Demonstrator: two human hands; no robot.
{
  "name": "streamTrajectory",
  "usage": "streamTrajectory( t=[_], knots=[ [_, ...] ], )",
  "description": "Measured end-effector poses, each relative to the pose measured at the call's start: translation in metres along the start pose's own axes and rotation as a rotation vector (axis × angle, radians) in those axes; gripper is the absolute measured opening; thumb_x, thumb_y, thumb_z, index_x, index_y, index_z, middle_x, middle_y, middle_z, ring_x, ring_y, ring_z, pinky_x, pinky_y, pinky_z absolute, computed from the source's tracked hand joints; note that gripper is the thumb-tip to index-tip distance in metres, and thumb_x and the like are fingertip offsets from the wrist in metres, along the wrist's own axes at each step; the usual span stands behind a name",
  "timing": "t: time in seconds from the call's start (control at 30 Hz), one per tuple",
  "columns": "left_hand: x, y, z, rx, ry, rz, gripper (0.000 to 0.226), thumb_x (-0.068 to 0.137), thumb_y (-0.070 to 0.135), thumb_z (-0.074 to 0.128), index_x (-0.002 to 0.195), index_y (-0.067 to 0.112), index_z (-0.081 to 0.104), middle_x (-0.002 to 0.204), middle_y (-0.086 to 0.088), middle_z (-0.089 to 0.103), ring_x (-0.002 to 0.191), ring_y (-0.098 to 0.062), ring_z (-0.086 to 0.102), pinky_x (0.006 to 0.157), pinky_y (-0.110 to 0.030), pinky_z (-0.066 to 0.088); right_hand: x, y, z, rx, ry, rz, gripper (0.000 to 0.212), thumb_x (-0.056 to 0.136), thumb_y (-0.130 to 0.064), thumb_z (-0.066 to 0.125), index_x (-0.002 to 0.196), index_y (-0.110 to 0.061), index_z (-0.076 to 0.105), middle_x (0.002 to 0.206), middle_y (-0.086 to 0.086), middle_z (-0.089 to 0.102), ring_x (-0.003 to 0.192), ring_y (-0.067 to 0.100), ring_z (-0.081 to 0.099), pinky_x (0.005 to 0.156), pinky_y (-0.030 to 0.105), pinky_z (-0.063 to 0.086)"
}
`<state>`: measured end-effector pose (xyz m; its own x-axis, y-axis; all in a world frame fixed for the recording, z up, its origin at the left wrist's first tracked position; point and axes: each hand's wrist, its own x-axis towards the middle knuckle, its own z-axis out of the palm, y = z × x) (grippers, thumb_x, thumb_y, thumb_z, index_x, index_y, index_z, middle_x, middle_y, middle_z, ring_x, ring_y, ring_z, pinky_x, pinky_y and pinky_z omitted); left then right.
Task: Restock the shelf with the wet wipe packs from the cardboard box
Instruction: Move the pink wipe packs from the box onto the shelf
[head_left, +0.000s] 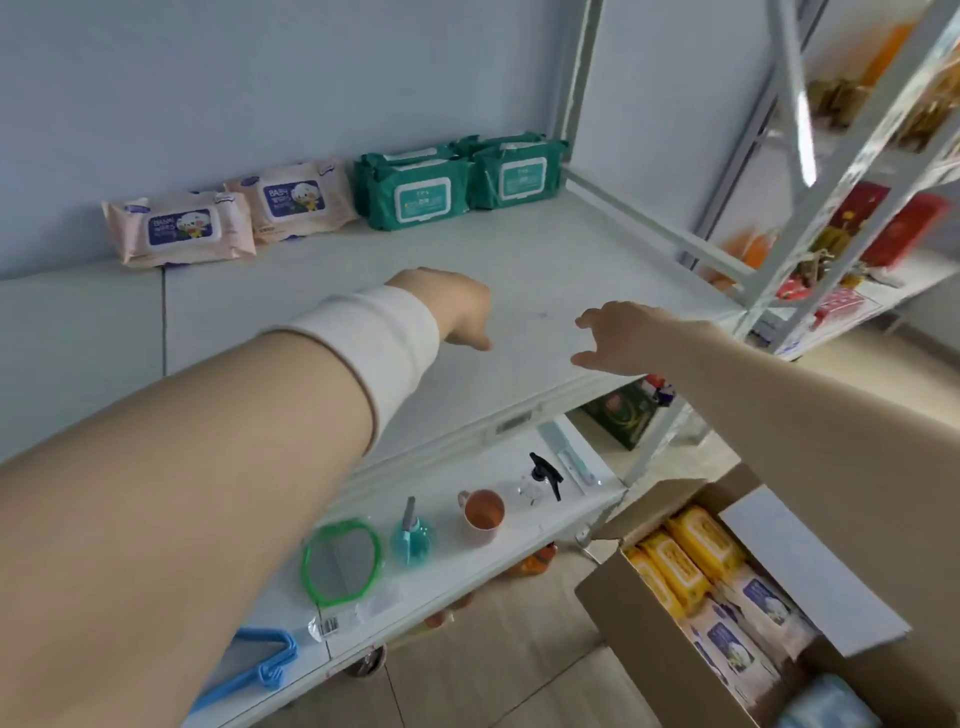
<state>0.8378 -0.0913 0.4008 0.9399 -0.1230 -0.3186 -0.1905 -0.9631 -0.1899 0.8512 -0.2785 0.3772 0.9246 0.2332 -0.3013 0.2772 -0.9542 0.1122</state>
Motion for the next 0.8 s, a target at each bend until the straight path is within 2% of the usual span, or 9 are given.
streamTrajectory(
  t=[0.13, 0.27, 0.4, 0.47, 0.57, 0.8],
  knots=[
    [0.016, 0.127, -0.019, 0.021, -0.044, 0.132, 0.063, 0.087, 0.056, 0.048, 0.136, 0.017, 0.043, 0.138, -0.006, 0.049, 0.123, -0.030, 0.049, 0.103, -0.046, 0.040, -0.060, 0.106, 0.036, -0.010, -0.072, 0.064, 0.055, 0.094, -0.046, 0.042, 0.139, -0.014, 0.039, 0.133, 0.009, 0.051, 0.117, 0.028, 0.051, 0.095, 0.038, 0.045],
    [0.025, 0.269, -0.011, 0.066, -0.129, 0.315, 0.063, 0.087, 0.057, 0.047, 0.136, 0.018, 0.043, 0.137, -0.004, 0.050, 0.122, -0.029, 0.050, 0.101, -0.046, 0.042, -0.127, 0.212, 0.102, 0.085, -0.160, 0.160, 0.056, 0.094, -0.048, 0.040, 0.140, -0.014, 0.039, 0.137, 0.008, 0.048, 0.123, 0.029, 0.047, 0.101, 0.043, 0.042],
    [0.034, 0.386, 0.026, 0.105, -0.203, 0.449, 0.057, 0.091, 0.051, 0.045, 0.134, 0.014, 0.044, 0.136, -0.007, 0.051, 0.121, -0.029, 0.050, 0.099, -0.046, 0.043, -0.191, 0.297, 0.198, 0.234, -0.290, 0.316, 0.057, 0.096, -0.043, 0.041, 0.143, -0.013, 0.034, 0.147, 0.008, 0.039, 0.133, 0.027, 0.038, 0.108, 0.037, 0.033],
    [0.041, 0.429, 0.053, 0.133, -0.272, 0.485, 0.056, 0.092, 0.050, 0.044, 0.134, 0.014, 0.044, 0.134, -0.007, 0.051, 0.120, -0.030, 0.051, 0.099, -0.046, 0.043, -0.214, 0.321, 0.247, 0.316, -0.374, 0.379, 0.057, 0.096, -0.044, 0.042, 0.142, -0.012, 0.035, 0.145, 0.009, 0.041, 0.131, 0.027, 0.041, 0.106, 0.036, 0.037],
    [0.058, 0.477, 0.094, 0.156, -0.374, 0.514, 0.055, 0.091, 0.050, 0.046, 0.133, 0.015, 0.045, 0.134, -0.007, 0.052, 0.119, -0.030, 0.052, 0.098, -0.043, 0.044, -0.231, 0.340, 0.316, 0.431, -0.468, 0.445, 0.050, 0.094, -0.044, 0.044, 0.127, -0.008, 0.050, 0.129, 0.013, 0.055, 0.118, 0.030, 0.052, 0.094, 0.036, 0.045],
    [0.124, 0.543, 0.185, 0.040, -0.574, 0.493, 0.055, 0.092, 0.047, 0.046, 0.134, 0.013, 0.042, 0.137, -0.009, 0.050, 0.122, -0.029, 0.049, 0.096, -0.040, 0.043, -0.223, 0.346, 0.446, 0.762, -0.651, 0.635, 0.054, 0.093, -0.042, 0.047, 0.136, -0.011, 0.038, 0.134, 0.013, 0.051, 0.121, 0.030, 0.050, 0.099, 0.039, 0.044]
  ],
)
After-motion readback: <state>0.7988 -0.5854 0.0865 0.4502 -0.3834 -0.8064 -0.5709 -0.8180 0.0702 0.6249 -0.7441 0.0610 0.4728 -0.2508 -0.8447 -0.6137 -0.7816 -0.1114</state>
